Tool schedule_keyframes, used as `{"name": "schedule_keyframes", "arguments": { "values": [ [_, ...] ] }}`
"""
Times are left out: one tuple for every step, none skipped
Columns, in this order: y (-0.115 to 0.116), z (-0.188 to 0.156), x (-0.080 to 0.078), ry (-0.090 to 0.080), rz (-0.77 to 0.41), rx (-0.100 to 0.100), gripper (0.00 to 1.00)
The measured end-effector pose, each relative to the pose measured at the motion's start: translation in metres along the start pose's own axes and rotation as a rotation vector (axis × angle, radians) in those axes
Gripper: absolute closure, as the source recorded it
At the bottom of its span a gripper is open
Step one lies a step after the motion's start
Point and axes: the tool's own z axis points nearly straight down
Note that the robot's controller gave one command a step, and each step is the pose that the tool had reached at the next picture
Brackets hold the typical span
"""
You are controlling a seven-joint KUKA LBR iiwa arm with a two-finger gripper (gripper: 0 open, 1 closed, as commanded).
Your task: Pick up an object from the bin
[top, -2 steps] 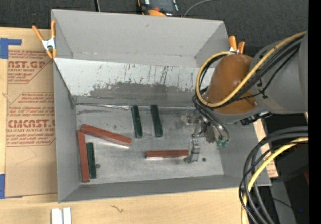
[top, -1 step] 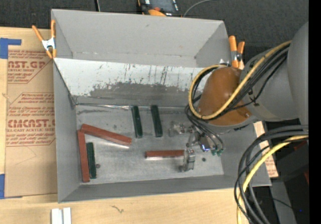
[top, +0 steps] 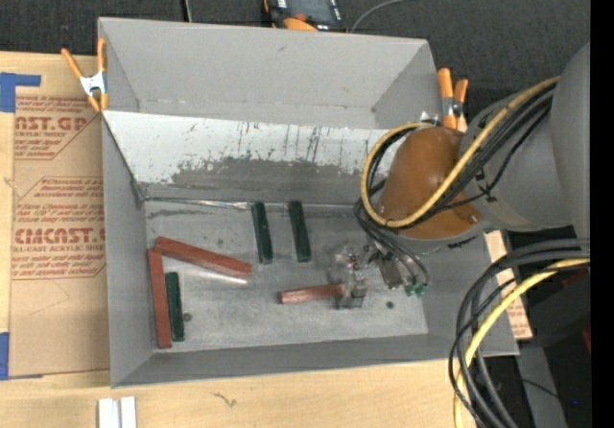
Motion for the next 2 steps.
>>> {"name": "schedule_keyframes", "arguments": {
  "values": [
    [0.020,-0.029,0.014,-0.002,-0.391,-0.001,1.00],
    [0.009,-0.146,0.004,-0.011,-0.329,0.003,1.00]
  ]
}}
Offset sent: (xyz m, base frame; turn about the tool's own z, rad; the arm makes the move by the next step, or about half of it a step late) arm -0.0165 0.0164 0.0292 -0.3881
